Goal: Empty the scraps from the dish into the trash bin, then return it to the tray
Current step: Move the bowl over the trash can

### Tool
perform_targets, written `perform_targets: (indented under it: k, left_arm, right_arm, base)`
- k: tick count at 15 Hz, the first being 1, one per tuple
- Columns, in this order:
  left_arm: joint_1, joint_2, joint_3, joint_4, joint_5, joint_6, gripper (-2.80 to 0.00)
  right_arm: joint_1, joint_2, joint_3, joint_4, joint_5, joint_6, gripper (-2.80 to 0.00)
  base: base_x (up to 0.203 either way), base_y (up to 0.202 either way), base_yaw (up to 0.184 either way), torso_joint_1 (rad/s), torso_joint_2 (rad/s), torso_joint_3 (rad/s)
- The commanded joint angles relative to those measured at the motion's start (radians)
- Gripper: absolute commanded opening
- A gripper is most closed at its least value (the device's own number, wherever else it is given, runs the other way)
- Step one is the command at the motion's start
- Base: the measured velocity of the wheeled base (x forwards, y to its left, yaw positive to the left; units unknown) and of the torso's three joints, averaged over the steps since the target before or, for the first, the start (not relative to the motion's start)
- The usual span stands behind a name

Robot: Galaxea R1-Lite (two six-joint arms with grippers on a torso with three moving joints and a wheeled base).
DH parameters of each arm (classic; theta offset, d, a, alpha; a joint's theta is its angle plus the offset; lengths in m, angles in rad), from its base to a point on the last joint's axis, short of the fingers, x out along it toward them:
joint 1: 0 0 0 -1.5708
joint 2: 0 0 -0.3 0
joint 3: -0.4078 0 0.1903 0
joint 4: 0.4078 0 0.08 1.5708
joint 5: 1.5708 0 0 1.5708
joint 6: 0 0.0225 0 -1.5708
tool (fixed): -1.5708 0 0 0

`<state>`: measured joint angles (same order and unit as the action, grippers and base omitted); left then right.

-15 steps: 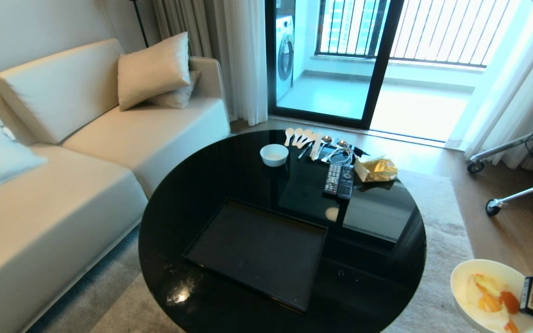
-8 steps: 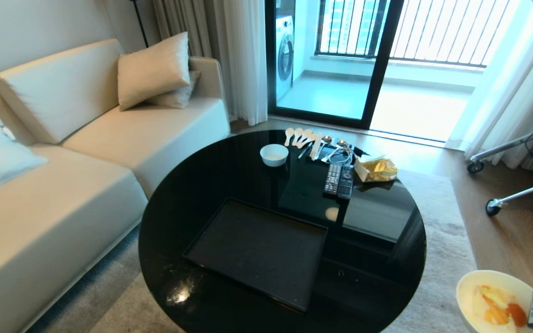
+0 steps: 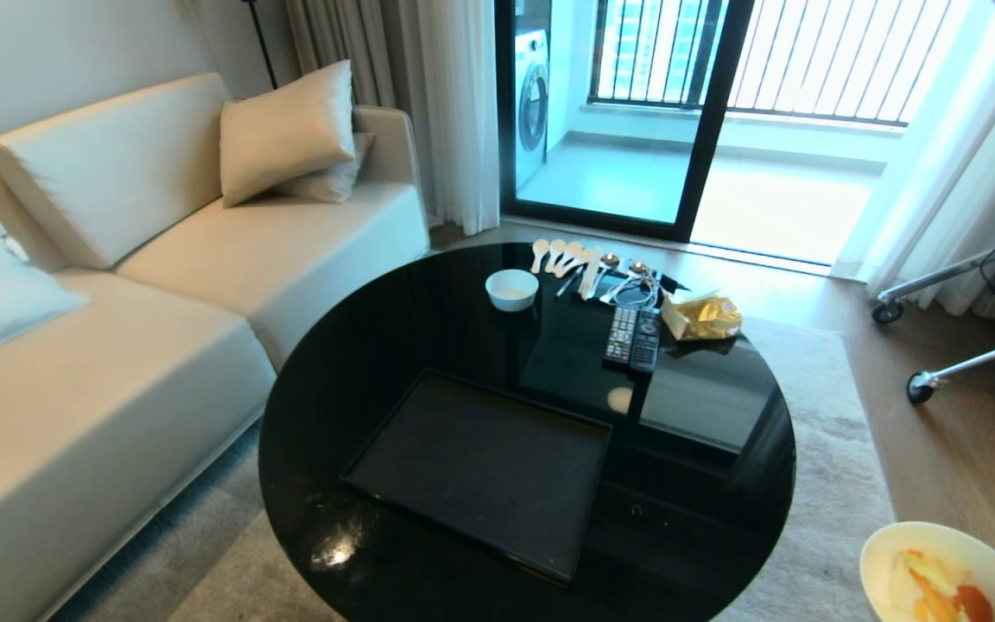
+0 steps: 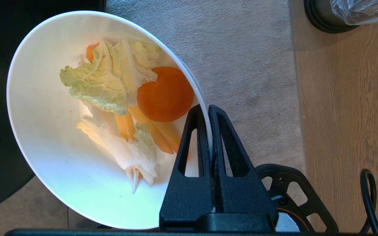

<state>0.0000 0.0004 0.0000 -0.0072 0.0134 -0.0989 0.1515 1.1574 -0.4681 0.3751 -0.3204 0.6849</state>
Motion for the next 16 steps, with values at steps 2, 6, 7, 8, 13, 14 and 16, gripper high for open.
perform_targets:
  k: [2,6,7,8,13,14,16]
  left_arm:
    - [0.0,0.0,0.0,0.0,0.0,-0.001,-2.8]
    - [0.0,0.0,0.0,0.0,0.0,-0.001,-2.8]
    - [0.0,0.0,0.0,0.0,0.0,-0.001,-2.8]
    - [0.0,0.0,0.0,0.0,0.0,-0.001,-2.8]
    - [0.0,0.0,0.0,0.0,0.0,-0.001,-2.8]
    - [0.0,0.0,0.0,0.0,0.0,-0.001,-2.8]
    - [0.0,0.0,0.0,0.0,0.0,-0.001,-2.8]
  right_arm:
    - [0.001,-0.013,-0.001,0.003,-0.002,0.002,-2.8]
    - [0.001,-0.042,0.013,0.023,-0.002,0.004,-2.8]
    - [0.002,-0.052,0.02,0.028,-0.002,0.004,-2.8]
    - [0.002,-0.055,0.029,0.027,-0.002,0.002,-2.8]
    - [0.002,-0.076,0.049,0.027,-0.002,0.002,-2.8]
    - [0.002,-0.077,0.052,0.025,0.011,0.001,-2.8]
    - [0.002,-0.091,0.052,0.027,0.026,0.001,-2.8]
  base:
    - [0.0,0.0,0.0,0.0,0.0,0.0]
    - [0.0,0.0,0.0,0.0,0.0,0.0]
    - [0.0,0.0,0.0,0.0,0.0,0.0]
    - [0.0,0.0,0.0,0.0,0.0,0.0]
    - [0.0,0.0,0.0,0.0,0.0,0.0]
    - [0.0,0.0,0.0,0.0,0.0,0.0]
    - [0.0,0.0,0.0,0.0,0.0,0.0]
